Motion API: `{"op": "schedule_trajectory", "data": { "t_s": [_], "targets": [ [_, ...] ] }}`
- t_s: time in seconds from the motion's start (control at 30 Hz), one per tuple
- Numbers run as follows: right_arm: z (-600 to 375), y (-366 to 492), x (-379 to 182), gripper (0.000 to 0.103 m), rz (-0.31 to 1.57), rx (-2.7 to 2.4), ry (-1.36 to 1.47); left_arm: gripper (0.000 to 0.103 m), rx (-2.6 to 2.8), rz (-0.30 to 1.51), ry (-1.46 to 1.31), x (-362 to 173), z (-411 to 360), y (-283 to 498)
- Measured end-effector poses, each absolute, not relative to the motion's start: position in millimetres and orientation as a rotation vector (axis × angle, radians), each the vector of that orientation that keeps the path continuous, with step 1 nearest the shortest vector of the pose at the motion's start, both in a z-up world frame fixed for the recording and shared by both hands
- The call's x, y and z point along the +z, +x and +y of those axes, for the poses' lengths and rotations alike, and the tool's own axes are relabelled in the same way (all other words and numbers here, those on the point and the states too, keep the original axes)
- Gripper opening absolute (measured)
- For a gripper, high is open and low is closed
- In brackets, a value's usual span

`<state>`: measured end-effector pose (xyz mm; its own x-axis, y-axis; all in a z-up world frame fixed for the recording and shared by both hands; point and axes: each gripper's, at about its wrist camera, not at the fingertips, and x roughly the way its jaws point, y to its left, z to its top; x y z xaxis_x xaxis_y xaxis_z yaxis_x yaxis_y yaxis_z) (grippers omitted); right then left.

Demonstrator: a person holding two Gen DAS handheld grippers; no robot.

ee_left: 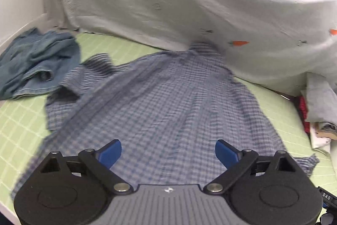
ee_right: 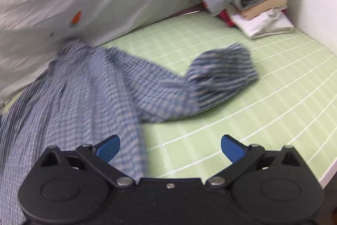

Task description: Fold clothes

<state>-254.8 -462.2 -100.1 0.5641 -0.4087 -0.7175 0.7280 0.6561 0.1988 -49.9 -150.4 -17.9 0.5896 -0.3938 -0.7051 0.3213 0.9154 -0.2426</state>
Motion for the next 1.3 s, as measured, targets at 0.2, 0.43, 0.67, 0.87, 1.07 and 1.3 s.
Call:
{"op": "schedule_trajectory", "data": {
  "t_s": [0.2,0.43,0.67,0.87,1.07,1.3],
  "targets": [
    [-528.1,-271.5,-102.2,0.103,0.662,-0.761,0.596,0.096,-0.441,0.839,-0.092,-19.4,-219.7,-75.2],
    [-581.4,-257.9,-120.1,0.103,0.753,-0.81,0.501,0.096,-0.412,0.865,-0.085,-25.7,-259.2,-66.0],
    [-625.6,-227.8,-136.0,0.102,0.767,-0.736,0.449,0.096,-0.355,0.897,-0.065,-26.8,-290.6,-44.1],
    [-635.3,-202.8,-150.8,0.08,0.811,-0.635,0.466,0.096,-0.345,0.897,0.005,-27.1,-316.5,-33.7],
    [-636.3,-202.0,-147.6,0.025,0.794,-0.625,0.329,0.096,-0.349,0.929,-0.003,-33.7,-331.6,-29.5],
    [-714.5,-248.2,-129.4,0.021,0.698,-0.981,0.375,0.096,-0.354,0.929,0.003,-35.4,-335.3,-28.6]
  ]
}}
